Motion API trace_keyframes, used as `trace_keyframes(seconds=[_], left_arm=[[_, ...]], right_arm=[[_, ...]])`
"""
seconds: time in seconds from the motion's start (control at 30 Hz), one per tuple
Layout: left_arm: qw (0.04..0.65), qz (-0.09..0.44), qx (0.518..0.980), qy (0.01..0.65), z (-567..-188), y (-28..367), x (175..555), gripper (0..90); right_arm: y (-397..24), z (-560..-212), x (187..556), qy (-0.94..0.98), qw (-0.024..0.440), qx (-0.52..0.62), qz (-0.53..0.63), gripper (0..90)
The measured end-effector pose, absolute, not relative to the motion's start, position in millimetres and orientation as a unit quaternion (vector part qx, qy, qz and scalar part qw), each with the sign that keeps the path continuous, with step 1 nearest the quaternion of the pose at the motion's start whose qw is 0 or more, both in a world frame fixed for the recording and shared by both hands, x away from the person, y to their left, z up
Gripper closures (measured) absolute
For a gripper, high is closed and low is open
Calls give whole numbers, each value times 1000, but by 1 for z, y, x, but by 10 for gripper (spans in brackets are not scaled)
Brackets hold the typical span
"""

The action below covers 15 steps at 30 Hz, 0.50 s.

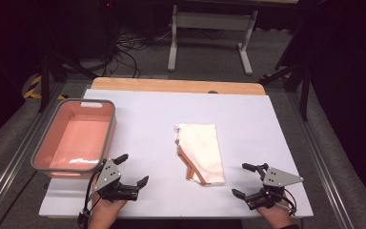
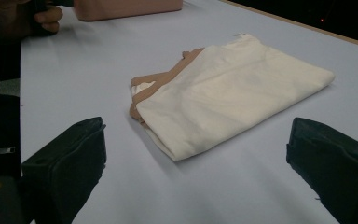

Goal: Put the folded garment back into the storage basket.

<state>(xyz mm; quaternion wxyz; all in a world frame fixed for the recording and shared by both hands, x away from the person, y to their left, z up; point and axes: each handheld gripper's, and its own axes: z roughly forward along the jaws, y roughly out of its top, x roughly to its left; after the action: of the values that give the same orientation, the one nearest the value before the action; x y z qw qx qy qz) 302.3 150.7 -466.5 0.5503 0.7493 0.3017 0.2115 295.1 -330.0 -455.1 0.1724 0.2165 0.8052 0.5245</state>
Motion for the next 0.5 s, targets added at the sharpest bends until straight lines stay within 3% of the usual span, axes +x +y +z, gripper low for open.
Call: trace_keyframes(seconds=[0.5], left_arm=[[553,168,752,318,-461,149,308,23]], right_arm=[[-330,-454,295,804,172,218,527,51]])
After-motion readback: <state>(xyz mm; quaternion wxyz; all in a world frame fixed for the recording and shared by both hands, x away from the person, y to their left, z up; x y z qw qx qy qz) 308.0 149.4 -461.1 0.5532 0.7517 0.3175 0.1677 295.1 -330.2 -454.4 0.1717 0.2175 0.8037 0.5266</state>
